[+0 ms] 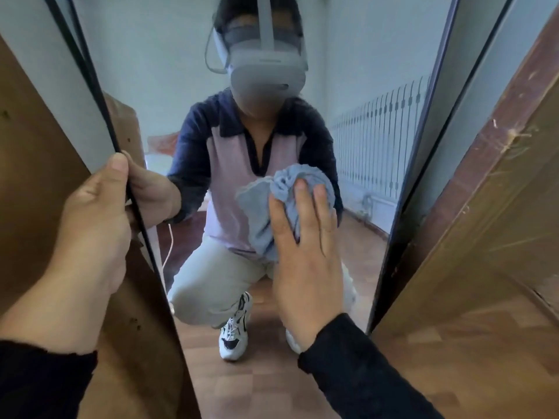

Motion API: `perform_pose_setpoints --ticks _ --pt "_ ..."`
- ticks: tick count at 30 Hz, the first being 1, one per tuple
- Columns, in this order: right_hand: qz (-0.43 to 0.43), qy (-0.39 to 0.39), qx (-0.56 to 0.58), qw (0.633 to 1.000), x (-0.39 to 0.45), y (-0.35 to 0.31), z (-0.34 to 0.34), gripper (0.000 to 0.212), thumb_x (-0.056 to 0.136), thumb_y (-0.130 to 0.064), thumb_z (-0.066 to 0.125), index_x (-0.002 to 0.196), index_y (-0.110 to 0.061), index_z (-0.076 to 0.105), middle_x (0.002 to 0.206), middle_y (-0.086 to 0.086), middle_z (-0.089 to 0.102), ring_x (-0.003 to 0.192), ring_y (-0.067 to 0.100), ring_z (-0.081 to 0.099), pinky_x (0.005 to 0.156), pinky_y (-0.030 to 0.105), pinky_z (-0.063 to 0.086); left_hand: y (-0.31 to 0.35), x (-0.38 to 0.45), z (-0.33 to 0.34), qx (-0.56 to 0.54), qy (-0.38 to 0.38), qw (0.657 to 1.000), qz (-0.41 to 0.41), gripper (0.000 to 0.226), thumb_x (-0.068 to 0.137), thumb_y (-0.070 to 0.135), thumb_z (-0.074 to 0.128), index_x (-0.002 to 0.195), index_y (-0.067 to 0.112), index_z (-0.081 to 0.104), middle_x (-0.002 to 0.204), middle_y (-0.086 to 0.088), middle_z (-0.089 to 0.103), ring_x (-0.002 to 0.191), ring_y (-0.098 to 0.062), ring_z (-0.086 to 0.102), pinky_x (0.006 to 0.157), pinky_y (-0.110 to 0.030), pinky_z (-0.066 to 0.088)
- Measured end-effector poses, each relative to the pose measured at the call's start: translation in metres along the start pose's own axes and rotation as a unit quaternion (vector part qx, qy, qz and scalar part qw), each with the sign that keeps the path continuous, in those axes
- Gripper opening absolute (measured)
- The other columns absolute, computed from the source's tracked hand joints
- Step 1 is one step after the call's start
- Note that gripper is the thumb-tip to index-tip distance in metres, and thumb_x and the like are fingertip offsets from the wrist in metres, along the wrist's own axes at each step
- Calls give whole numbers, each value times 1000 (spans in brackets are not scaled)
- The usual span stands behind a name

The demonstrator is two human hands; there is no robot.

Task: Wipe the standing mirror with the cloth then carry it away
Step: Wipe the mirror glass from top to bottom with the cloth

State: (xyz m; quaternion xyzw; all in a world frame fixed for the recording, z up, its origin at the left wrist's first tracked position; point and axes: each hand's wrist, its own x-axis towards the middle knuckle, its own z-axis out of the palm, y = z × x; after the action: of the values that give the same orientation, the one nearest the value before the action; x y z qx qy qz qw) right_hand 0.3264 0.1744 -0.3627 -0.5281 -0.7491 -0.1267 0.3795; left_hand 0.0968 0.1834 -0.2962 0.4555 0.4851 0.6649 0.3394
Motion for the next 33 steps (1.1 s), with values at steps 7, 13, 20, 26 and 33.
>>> perform_pose_setpoints --ticks 7,13,20,26,33 --pt "4 42 -49 998 -11 39 -8 83 83 6 56 156 -21 30 164 11 20 154 32 13 122 53 22 -12 -26 13 101 140 985 0 36 106 33 38 76 23 57 70 12 69 70 9 60 59 0 38" --pt "56 60 -46 996 -16 35 -6 90 80 8 66 157 -21 28 164 12 20 153 33 13 115 54 33 -47 -45 6 106 190 974 -56 33 98 51 45 85 33 70 82 13 71 89 -4 67 75 -21 48" --pt "36 43 -58 997 -31 47 -3 89 84 5 67 158 -23 25 164 13 19 154 32 9 118 56 28 -63 -65 2 81 185 979 -32 29 95 52 47 96 37 71 98 9 72 94 -9 66 78 -24 53" --pt "170 68 -26 983 -49 52 2 85 85 5 68 157 -19 30 164 11 16 154 31 11 119 53 31 -97 -97 0 107 198 974 -17 24 101 38 50 107 44 72 105 22 72 107 3 62 100 -24 46" --pt "194 82 -34 977 -57 52 12 74 88 -8 54 157 -16 30 164 12 17 153 32 14 125 41 20 -104 -99 0 109 181 977 -30 48 104 30 47 75 61 69 77 39 67 78 22 59 72 2 43"
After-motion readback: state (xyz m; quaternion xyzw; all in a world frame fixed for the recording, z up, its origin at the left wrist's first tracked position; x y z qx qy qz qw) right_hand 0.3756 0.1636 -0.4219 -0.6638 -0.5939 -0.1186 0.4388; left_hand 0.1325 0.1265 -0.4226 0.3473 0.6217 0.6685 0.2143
